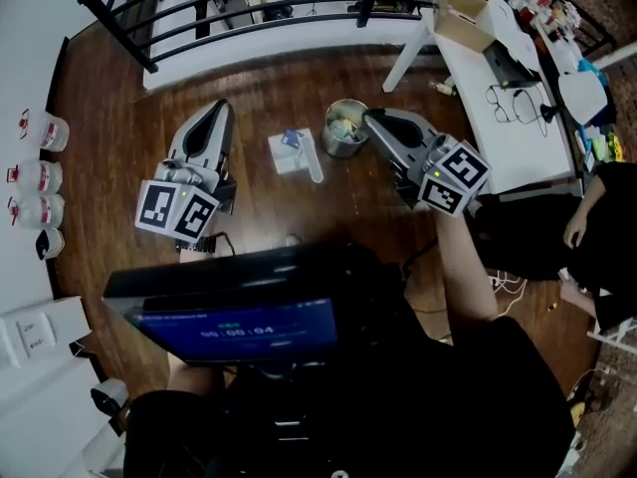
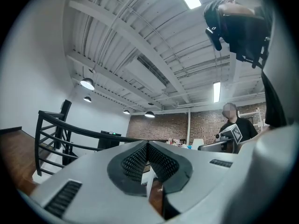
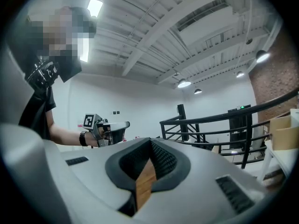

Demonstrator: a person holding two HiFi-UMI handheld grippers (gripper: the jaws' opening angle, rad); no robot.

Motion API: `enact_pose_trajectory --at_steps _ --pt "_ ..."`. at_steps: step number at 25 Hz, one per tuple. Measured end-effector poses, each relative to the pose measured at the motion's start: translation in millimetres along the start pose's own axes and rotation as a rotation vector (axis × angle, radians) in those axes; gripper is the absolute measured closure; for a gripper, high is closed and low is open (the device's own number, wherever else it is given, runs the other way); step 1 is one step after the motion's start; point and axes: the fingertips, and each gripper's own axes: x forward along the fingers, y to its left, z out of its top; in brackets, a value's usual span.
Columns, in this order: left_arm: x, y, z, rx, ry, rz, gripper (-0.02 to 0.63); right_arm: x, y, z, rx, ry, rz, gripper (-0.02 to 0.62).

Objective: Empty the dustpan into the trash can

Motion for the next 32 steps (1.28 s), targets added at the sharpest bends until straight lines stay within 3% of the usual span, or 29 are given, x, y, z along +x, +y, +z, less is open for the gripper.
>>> enact_pose_trajectory --at_steps 7,16,32 --pt "34.8 -12.0 -3.7 -0.012 -0.021 -0.01 0.604 -4.6 -22.6 -2.7 0.007 0.016 0.028 0.592" --pt "71.6 -46.5 0.3 0.04 -0.015 -0.028 0.604 -14.3 -43.6 13.3 -0.028 -0.02 0.083 0.592" --pt "62.8 -44.1 -1.1 0.058 -0.016 0.022 0.604 -5.5 -41.5 7.5 -0.03 -0.019 0.131 0.592"
